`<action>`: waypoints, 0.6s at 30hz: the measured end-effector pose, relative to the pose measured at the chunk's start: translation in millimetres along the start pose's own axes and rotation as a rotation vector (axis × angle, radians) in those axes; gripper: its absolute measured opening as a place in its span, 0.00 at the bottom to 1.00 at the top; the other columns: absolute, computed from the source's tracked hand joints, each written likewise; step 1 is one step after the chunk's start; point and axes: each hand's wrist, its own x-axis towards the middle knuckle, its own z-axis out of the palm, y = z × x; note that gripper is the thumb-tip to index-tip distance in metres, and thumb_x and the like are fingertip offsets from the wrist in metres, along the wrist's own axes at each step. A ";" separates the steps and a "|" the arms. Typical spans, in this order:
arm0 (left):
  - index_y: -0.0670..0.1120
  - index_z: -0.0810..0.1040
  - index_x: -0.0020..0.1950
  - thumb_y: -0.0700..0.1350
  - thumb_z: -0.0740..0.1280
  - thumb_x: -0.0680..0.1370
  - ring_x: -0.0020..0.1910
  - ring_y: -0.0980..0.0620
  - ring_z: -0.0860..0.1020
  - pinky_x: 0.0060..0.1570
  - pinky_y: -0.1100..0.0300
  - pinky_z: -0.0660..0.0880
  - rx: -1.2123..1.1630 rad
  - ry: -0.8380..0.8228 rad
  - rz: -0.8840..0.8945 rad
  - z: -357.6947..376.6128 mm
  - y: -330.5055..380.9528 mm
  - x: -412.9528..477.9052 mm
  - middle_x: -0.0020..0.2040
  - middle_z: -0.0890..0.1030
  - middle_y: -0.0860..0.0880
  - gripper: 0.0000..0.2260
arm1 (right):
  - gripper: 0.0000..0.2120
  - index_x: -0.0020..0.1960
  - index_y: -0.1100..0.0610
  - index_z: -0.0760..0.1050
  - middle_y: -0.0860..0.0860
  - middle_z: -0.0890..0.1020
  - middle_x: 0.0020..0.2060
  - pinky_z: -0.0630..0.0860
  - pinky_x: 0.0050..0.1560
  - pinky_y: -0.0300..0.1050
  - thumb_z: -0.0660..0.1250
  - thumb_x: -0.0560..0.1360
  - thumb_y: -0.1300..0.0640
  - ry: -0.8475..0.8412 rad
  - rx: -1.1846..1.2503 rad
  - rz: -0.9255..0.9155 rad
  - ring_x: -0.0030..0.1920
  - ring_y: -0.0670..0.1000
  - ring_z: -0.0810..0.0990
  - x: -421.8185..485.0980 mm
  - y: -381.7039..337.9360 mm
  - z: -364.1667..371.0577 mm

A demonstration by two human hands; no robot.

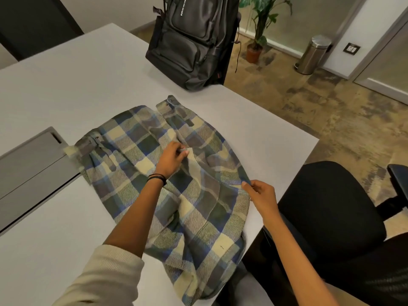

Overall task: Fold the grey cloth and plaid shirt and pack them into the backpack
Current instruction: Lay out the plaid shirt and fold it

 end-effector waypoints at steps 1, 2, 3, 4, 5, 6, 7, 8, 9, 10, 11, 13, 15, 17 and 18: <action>0.40 0.73 0.44 0.47 0.64 0.78 0.43 0.48 0.71 0.43 0.59 0.66 -0.009 -0.001 -0.008 -4.4 -4.7 -5.0 0.47 0.73 0.42 0.10 | 0.12 0.41 0.65 0.77 0.64 0.80 0.36 0.72 0.38 0.45 0.68 0.74 0.55 -0.053 -0.012 -0.006 0.36 0.52 0.75 -4.4 -2.6 1.2; 0.39 0.72 0.42 0.48 0.65 0.77 0.42 0.46 0.71 0.43 0.56 0.67 -0.015 0.003 -0.013 -8.7 -9.2 -10.3 0.45 0.73 0.41 0.12 | 0.12 0.41 0.65 0.77 0.60 0.80 0.33 0.71 0.36 0.42 0.68 0.74 0.55 -0.104 -0.025 -0.005 0.35 0.48 0.75 -8.6 -5.3 2.4; 0.38 0.73 0.42 0.49 0.65 0.77 0.42 0.45 0.71 0.43 0.55 0.67 -0.017 0.008 -0.016 -12.8 -14.7 -15.8 0.44 0.73 0.41 0.14 | 0.11 0.40 0.64 0.77 0.55 0.79 0.30 0.71 0.34 0.39 0.68 0.74 0.56 -0.152 -0.025 0.003 0.32 0.45 0.75 -12.9 -7.9 3.8; 0.37 0.73 0.42 0.49 0.66 0.77 0.41 0.44 0.71 0.42 0.55 0.68 -0.021 0.014 -0.015 -17.0 -19.9 -21.6 0.44 0.73 0.40 0.15 | 0.09 0.39 0.63 0.77 0.50 0.78 0.27 0.71 0.33 0.36 0.67 0.74 0.57 -0.196 -0.016 0.012 0.30 0.42 0.74 -16.7 -10.0 5.4; 0.36 0.73 0.42 0.50 0.66 0.76 0.40 0.45 0.71 0.41 0.55 0.67 -0.031 0.022 -0.013 -20.8 -24.1 -27.0 0.43 0.73 0.41 0.15 | 0.08 0.39 0.61 0.78 0.49 0.77 0.27 0.70 0.32 0.36 0.67 0.74 0.58 -0.235 -0.008 0.021 0.28 0.41 0.73 -19.5 -11.2 6.7; 0.37 0.74 0.42 0.50 0.67 0.76 0.38 0.47 0.70 0.40 0.57 0.67 -0.039 0.028 -0.012 -24.7 -28.2 -32.9 0.42 0.73 0.42 0.15 | 0.08 0.39 0.61 0.78 0.51 0.78 0.28 0.71 0.32 0.35 0.67 0.75 0.59 -0.273 -0.007 0.028 0.28 0.42 0.73 -22.4 -11.5 8.8; 0.37 0.74 0.41 0.50 0.67 0.76 0.37 0.48 0.69 0.39 0.58 0.66 -0.043 0.030 -0.010 -28.3 -31.6 -38.4 0.41 0.73 0.43 0.15 | 0.07 0.39 0.61 0.78 0.54 0.78 0.31 0.72 0.32 0.35 0.67 0.75 0.59 -0.306 -0.006 0.039 0.28 0.43 0.74 -25.0 -11.1 10.9; 0.37 0.74 0.41 0.50 0.67 0.76 0.36 0.49 0.69 0.38 0.58 0.66 -0.045 0.028 -0.008 -31.6 -35.1 -43.9 0.40 0.73 0.43 0.15 | 0.07 0.40 0.60 0.79 0.56 0.79 0.33 0.73 0.33 0.34 0.67 0.75 0.59 -0.335 -0.006 0.055 0.30 0.44 0.75 -27.8 -10.8 13.0; 0.38 0.74 0.40 0.50 0.67 0.76 0.36 0.50 0.69 0.37 0.59 0.65 -0.047 0.024 -0.005 -34.4 -38.3 -49.6 0.40 0.73 0.44 0.15 | 0.07 0.40 0.59 0.79 0.57 0.79 0.34 0.73 0.33 0.35 0.67 0.75 0.59 -0.362 -0.004 0.078 0.31 0.44 0.75 -30.2 -10.1 14.9; 0.38 0.74 0.40 0.50 0.67 0.76 0.35 0.51 0.69 0.37 0.60 0.65 -0.050 0.019 -0.005 -36.9 -41.1 -55.0 0.39 0.73 0.45 0.15 | 0.06 0.39 0.58 0.80 0.57 0.79 0.35 0.74 0.34 0.35 0.67 0.74 0.59 -0.385 -0.006 0.099 0.31 0.45 0.76 -31.7 -9.0 16.4; 0.39 0.75 0.39 0.50 0.67 0.76 0.35 0.51 0.70 0.36 0.60 0.65 -0.053 0.013 -0.009 -39.3 -45.0 -61.2 0.38 0.73 0.46 0.15 | 0.06 0.39 0.57 0.79 0.56 0.80 0.35 0.74 0.34 0.36 0.67 0.74 0.59 -0.406 -0.011 0.115 0.31 0.45 0.76 -33.7 -8.2 17.6; 0.40 0.75 0.38 0.50 0.67 0.76 0.34 0.51 0.70 0.36 0.60 0.65 -0.060 0.001 -0.021 -42.5 -53.1 -74.1 0.37 0.74 0.47 0.14 | 0.05 0.39 0.56 0.80 0.54 0.81 0.34 0.75 0.34 0.35 0.68 0.74 0.58 -0.454 -0.044 0.136 0.31 0.44 0.77 -37.2 -6.0 18.9; 0.43 0.74 0.37 0.49 0.68 0.75 0.34 0.50 0.72 0.36 0.60 0.67 -0.055 -0.017 -0.032 -43.6 -62.0 -85.8 0.36 0.75 0.47 0.12 | 0.04 0.41 0.56 0.79 0.49 0.82 0.30 0.75 0.34 0.34 0.68 0.74 0.58 -0.510 -0.093 0.160 0.30 0.43 0.78 -39.2 -2.4 20.1; 0.45 0.74 0.36 0.49 0.69 0.74 0.34 0.51 0.72 0.36 0.60 0.67 -0.052 -0.035 -0.049 -43.1 -72.5 -96.1 0.35 0.75 0.49 0.11 | 0.05 0.42 0.60 0.79 0.46 0.82 0.28 0.75 0.33 0.33 0.68 0.74 0.58 -0.556 -0.140 0.199 0.29 0.42 0.79 -40.7 3.0 22.3; 0.44 0.75 0.36 0.48 0.70 0.74 0.34 0.52 0.72 0.36 0.61 0.67 -0.061 -0.043 -0.071 -42.7 -77.7 -100.7 0.35 0.74 0.50 0.11 | 0.08 0.44 0.64 0.79 0.48 0.83 0.29 0.75 0.33 0.33 0.68 0.74 0.58 -0.574 -0.161 0.213 0.30 0.43 0.79 -41.5 5.9 24.1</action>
